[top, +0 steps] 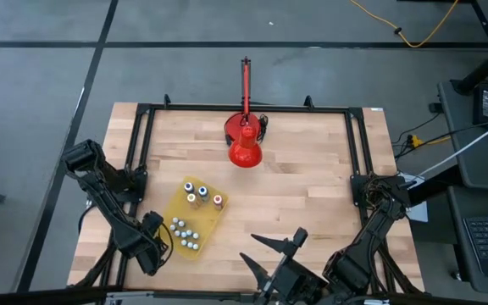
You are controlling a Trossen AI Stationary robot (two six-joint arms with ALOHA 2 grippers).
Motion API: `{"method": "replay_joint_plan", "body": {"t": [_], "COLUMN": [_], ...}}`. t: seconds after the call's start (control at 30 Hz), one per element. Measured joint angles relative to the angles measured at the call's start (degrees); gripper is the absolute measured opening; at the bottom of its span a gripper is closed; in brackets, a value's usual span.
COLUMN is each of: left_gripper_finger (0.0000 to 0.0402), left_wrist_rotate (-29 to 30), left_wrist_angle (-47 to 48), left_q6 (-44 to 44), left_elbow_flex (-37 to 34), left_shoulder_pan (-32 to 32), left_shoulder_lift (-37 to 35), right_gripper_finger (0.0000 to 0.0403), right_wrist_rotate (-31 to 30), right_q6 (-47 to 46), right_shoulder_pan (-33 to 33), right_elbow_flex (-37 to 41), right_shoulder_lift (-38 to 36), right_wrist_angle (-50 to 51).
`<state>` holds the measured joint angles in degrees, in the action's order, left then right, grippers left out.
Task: Pick & Place food coloring
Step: Put the large pink food coloring bottle into the yellow bin
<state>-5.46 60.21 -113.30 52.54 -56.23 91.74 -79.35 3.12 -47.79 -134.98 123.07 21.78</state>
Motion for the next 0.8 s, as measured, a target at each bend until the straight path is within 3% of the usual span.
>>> {"method": "replay_joint_plan", "body": {"t": [0.2,0.47,0.8], "left_gripper_finger": [0.0260,0.0260,0.0260], "left_wrist_rotate": [0.06,1.84,6.52], "left_wrist_angle": [-8.00,-7.73,-7.52], "left_q6": [0.76,2.74,2.97], "left_elbow_flex": [-4.02,-5.23,-5.22], "left_shoulder_pan": [-0.07,0.09,0.06], "left_shoulder_lift": [-0.05,-0.02,-0.02], "right_gripper_finger": [0.0213,0.0213,0.0213], "right_wrist_rotate": [0.02,0.43,11.05], "right_q6": [-0.05,-0.52,-4.37], "right_shoulder_pan": [0.00,0.78,3.01], "right_elbow_flex": [0.00,0.00,0.00], "right_shoulder_lift": [0.00,0.00,0.00], "right_wrist_angle": [-0.02,-0.02,0.52]}}
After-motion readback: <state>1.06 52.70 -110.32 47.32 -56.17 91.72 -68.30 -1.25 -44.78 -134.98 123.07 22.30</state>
